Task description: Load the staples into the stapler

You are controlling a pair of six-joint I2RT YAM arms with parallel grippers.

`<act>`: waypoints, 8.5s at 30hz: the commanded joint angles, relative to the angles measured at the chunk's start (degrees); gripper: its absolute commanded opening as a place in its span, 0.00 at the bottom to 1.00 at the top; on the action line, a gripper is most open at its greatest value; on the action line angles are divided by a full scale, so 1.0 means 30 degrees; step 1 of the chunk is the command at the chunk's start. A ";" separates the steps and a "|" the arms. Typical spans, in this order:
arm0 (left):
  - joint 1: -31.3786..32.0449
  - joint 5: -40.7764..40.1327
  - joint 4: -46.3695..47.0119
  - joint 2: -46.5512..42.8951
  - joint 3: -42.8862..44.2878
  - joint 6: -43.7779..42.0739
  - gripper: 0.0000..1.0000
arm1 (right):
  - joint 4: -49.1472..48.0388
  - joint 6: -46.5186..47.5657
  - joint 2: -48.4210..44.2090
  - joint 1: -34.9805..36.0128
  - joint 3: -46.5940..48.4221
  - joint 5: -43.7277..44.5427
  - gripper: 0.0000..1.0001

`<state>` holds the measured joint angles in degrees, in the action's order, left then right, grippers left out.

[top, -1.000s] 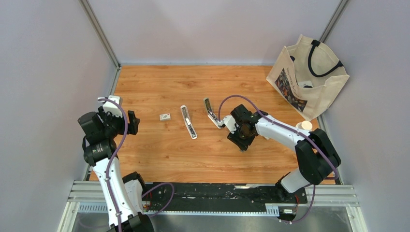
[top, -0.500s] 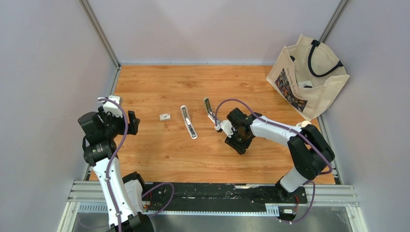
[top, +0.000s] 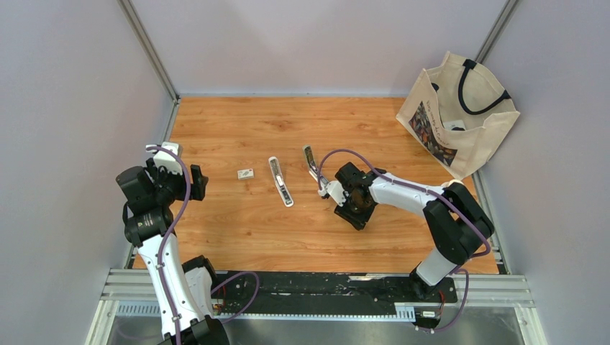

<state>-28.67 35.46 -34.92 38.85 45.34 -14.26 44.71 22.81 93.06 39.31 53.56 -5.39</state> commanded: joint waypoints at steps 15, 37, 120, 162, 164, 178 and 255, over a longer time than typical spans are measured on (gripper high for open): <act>-0.0201 0.0015 0.0447 -0.0089 -0.0056 -0.0373 0.93 | -0.1367 0.0278 0.0974 0.0754 0.0399 -0.0578 0.38; -0.0200 -0.0044 0.0360 -0.0235 -0.0055 -0.0373 0.93 | -0.2773 0.1568 0.0885 0.0725 -0.0100 0.0594 0.38; -0.0200 -0.0073 0.0272 -0.0294 -0.0085 -0.0402 0.94 | -0.0665 0.3003 0.0329 0.0637 -0.0100 -0.0079 0.29; -0.0172 -0.1010 0.0594 -0.0001 -0.0143 -0.0578 0.94 | -0.2449 -0.6601 0.1556 0.2775 0.9244 0.0009 0.18; -0.0201 -0.1127 0.0565 -0.0088 -0.0085 -0.0578 0.94 | -0.3035 -0.8121 0.2230 0.2893 0.9538 -0.0457 0.18; -0.0201 -0.1538 0.0623 -0.0411 -0.0055 -0.0520 0.94 | -0.6494 -1.2026 0.4341 0.4093 0.9978 0.0271 0.19; -0.0172 -0.1157 0.0711 -0.0206 -0.0202 -0.0637 0.94 | -0.7491 -1.2613 0.7712 0.4328 1.1063 0.2821 0.19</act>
<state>-28.67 31.20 -34.46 38.33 44.88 -14.94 24.03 -15.55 115.55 51.94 85.56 1.50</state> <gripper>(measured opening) 0.939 0.197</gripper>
